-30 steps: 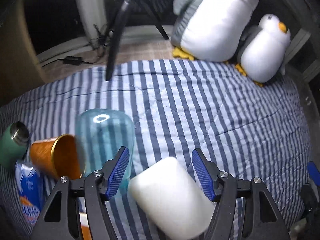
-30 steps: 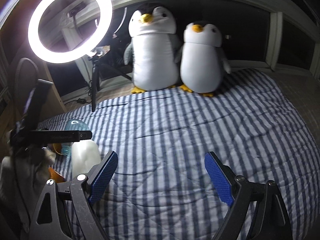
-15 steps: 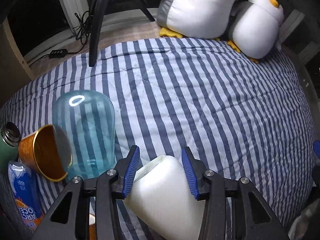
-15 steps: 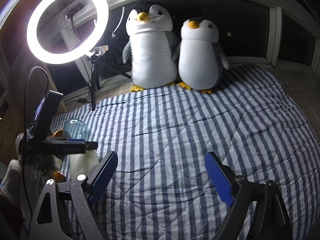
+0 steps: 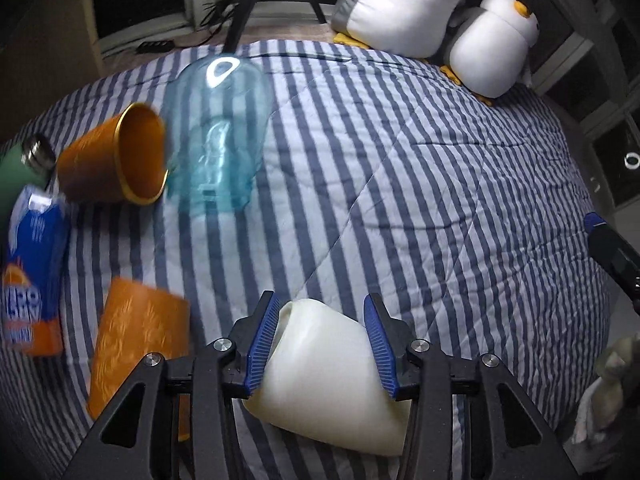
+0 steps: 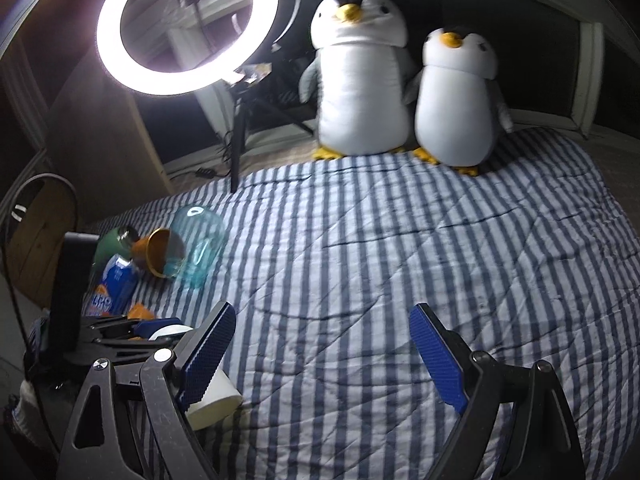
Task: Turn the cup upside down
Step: 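Grasp the cup with the right tool, bottom up, while the left tool releases it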
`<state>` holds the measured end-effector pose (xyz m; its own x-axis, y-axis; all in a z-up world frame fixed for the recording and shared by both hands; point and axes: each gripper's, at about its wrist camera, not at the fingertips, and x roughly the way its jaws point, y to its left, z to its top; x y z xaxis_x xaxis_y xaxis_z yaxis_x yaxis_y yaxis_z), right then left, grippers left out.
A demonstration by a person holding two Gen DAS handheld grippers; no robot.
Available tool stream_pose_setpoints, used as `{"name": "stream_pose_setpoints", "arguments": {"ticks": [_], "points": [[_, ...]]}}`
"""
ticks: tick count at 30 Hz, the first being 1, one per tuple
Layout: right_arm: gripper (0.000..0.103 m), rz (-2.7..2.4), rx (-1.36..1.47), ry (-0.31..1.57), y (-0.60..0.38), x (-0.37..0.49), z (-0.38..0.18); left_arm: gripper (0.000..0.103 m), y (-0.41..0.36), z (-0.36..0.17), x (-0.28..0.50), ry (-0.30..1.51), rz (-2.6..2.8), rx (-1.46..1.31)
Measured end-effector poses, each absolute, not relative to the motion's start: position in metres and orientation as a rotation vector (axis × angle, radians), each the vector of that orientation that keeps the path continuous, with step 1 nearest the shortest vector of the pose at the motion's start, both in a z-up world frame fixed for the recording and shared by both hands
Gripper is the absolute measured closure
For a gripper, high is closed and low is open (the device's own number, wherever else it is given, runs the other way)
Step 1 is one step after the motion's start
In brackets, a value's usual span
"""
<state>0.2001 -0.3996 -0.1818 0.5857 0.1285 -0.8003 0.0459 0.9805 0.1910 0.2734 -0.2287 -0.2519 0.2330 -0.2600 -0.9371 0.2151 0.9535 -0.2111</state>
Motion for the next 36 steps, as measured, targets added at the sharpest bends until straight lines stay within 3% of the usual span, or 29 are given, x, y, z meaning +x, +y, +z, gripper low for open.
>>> {"name": "stream_pose_setpoints", "arguments": {"ticks": [5, 15, 25, 36], "points": [[0.017, 0.141, 0.108, 0.99, -0.363, 0.205, -0.182, 0.053, -0.192, -0.251, 0.255, 1.28, -0.274, -0.099], [0.017, 0.367, -0.062, 1.113, -0.277, 0.217, -0.188, 0.036, -0.114, -0.205, 0.203, 1.161, -0.21, -0.246], [0.017, 0.528, -0.289, 1.33, -0.202, 0.222, -0.225, 0.034, -0.03, -0.162, 0.128, 1.043, -0.113, -0.308], [0.017, 0.571, -0.449, 1.443, -0.171, 0.224, -0.256, 0.03, 0.002, -0.162, 0.066, 1.031, -0.007, -0.246]]}}
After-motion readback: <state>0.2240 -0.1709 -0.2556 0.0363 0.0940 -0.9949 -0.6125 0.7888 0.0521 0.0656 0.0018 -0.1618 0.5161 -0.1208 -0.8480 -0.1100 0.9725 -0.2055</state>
